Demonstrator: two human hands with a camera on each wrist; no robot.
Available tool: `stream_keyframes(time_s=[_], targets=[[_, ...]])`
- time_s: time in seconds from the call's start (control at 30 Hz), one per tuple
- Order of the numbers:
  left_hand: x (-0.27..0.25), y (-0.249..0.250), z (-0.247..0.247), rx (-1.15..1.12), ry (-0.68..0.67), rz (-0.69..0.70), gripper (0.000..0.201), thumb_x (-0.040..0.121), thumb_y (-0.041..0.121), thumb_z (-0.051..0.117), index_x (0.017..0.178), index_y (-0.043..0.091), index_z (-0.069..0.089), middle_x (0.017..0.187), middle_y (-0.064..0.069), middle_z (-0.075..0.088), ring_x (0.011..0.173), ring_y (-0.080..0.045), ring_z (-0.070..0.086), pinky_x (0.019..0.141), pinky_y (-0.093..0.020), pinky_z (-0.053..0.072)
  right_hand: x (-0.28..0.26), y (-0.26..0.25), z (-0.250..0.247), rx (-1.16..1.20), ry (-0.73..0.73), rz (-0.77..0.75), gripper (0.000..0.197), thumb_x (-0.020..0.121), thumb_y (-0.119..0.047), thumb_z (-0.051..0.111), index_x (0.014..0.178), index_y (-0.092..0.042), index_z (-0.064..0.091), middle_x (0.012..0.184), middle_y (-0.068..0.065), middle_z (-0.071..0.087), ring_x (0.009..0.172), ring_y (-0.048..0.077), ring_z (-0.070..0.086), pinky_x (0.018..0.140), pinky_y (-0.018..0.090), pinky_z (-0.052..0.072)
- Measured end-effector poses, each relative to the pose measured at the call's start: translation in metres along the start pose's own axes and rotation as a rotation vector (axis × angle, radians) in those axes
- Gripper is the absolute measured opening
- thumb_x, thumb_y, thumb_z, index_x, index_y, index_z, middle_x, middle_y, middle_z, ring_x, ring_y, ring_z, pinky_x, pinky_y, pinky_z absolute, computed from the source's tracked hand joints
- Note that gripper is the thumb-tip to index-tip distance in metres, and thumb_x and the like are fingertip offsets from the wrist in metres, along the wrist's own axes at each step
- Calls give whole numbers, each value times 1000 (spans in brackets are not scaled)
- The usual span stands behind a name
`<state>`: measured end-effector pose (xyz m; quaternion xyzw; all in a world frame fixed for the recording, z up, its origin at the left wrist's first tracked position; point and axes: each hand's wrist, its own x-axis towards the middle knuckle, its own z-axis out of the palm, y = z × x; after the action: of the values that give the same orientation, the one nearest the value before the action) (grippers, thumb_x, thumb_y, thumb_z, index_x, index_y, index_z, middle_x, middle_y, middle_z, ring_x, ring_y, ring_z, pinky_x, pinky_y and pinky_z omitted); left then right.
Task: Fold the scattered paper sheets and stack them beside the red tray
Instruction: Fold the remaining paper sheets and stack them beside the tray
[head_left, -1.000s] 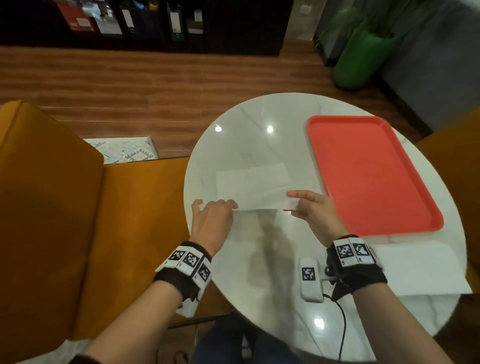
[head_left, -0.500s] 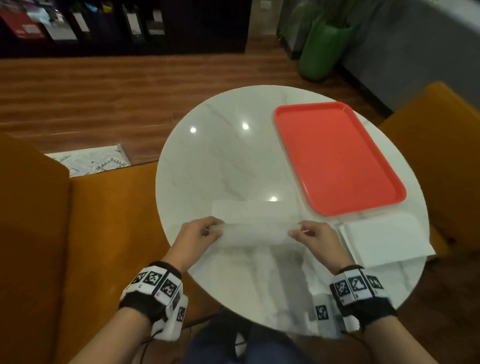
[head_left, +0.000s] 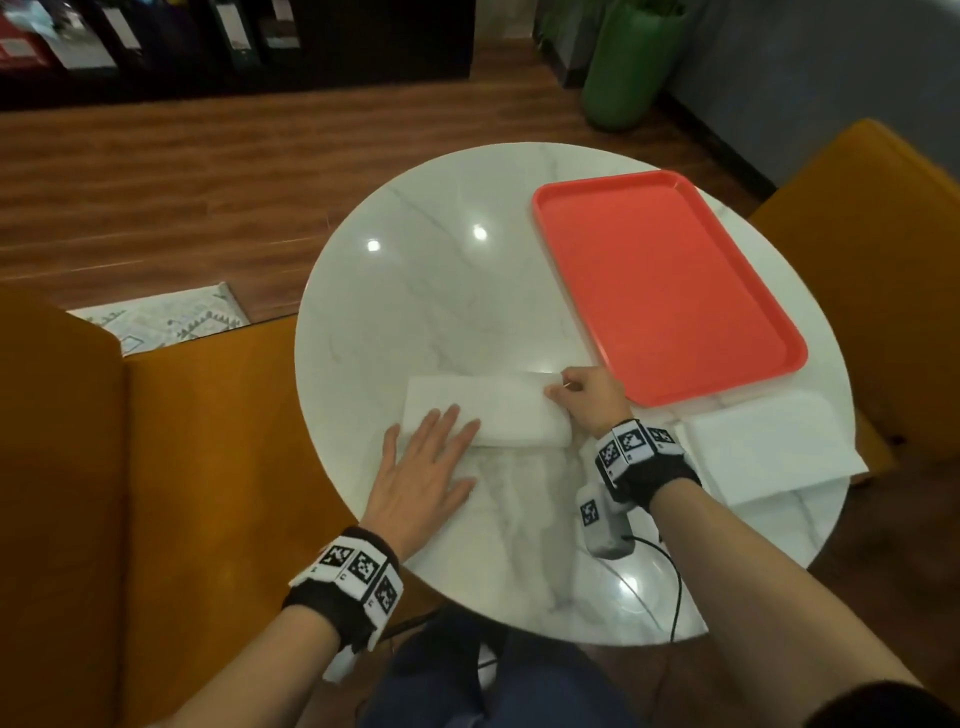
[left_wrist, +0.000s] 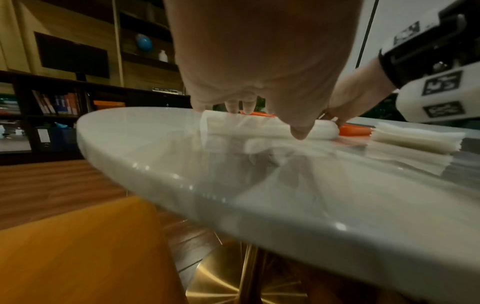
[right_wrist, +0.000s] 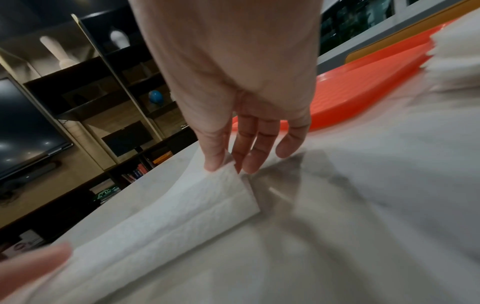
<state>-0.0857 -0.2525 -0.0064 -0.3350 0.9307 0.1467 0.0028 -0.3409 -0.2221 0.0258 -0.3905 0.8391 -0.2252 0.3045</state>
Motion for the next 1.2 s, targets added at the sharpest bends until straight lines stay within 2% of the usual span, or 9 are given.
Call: stream_keyframes(time_s=[0.17,0.43,0.5,0.6,0.67,0.8,0.93,1.03,1.2], targets=[[-10,7,6,75,-76,-44,61,90,50,29,146,25,33,149,-7,41,136,-25,42,103,-59,33,-2,12,10,37,-8,55,32,85,-24,64,60,-11,49,62,-2,47,64,20,45,65,32,37],[-20,13,11,85,-82,-57,55,92,44,27,141,23,43,145,-7,47,131,-25,48,103,-60,33,-5,16,14,51,4,58,33,81,-29,68,53,-26,50,59,-13,48,74,20,48,82,42,37],[-21,13,14,82,-90,-56,54,93,43,27,141,23,43,145,-7,47,131,-25,48,102,-59,34,-7,10,12,-12,9,74,7,82,-30,68,78,-27,63,77,-7,61,86,22,56,91,44,40],[-21,12,16,94,-97,-56,54,95,43,25,143,23,40,147,-6,44,133,-25,45,103,-59,34,-16,1,15,-159,163,2,35,88,-27,61,122,-23,54,115,4,56,110,21,52,104,48,32],[-20,11,17,95,-108,-56,55,95,44,25,144,24,39,149,-6,42,135,-24,43,104,-59,31,-34,-15,22,-201,266,-156,36,91,-22,55,127,-20,51,123,6,51,117,23,47,103,43,27],[-17,9,11,64,-91,-41,56,96,46,24,148,26,29,155,-5,32,140,-24,34,108,-60,24,-60,-19,50,-284,224,-310,43,91,-21,53,134,-18,46,137,7,44,126,25,42,106,43,28],[3,-4,-6,-253,44,-263,62,99,46,35,152,25,11,160,-3,14,146,-20,16,116,-49,13,-60,-8,50,-179,184,-56,59,92,-27,54,144,-17,30,142,12,35,128,31,36,106,46,27],[29,-18,-18,-413,132,-458,67,95,41,50,150,17,19,149,-12,29,135,-29,31,110,-46,28,-48,-4,39,-49,147,149,66,87,-29,62,143,-15,29,137,14,36,126,33,35,104,47,29],[62,-28,-20,-499,24,-528,72,80,34,73,139,14,37,129,-14,43,115,-32,49,99,-47,42,-36,3,32,24,101,228,45,81,-24,68,121,-16,49,105,4,58,105,25,55,97,43,36]])
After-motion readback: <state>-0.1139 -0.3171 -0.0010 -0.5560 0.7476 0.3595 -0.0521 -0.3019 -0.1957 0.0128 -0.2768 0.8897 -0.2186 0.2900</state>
